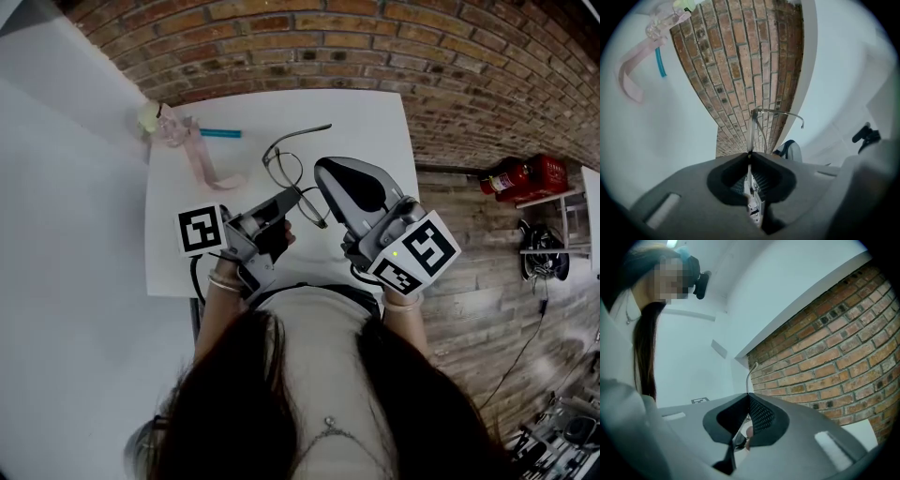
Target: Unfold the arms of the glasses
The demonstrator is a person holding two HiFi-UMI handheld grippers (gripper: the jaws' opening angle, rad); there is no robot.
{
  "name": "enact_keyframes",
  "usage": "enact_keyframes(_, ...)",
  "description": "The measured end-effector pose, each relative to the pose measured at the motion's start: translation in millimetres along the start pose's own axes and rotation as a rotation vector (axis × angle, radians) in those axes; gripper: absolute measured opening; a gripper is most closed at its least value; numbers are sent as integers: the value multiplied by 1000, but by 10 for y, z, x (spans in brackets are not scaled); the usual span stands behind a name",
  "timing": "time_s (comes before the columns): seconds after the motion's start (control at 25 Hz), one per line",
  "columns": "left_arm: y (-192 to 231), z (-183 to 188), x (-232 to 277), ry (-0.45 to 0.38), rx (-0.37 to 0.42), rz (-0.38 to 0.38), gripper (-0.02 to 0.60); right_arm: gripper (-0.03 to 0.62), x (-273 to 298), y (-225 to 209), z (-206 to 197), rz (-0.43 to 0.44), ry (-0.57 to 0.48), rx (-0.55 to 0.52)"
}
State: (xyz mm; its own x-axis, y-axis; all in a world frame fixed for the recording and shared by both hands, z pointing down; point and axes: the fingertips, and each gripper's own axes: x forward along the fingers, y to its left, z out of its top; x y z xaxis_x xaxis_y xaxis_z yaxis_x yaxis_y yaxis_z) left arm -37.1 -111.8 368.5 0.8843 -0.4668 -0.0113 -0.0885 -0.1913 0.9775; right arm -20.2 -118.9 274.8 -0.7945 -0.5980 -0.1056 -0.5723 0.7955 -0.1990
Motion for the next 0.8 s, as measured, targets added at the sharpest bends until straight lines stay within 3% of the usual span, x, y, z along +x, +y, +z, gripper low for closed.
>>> enact_keyframes(0.8,-28,11,0,-25,89,52,20,11,120,98,-259,32,102,-11)
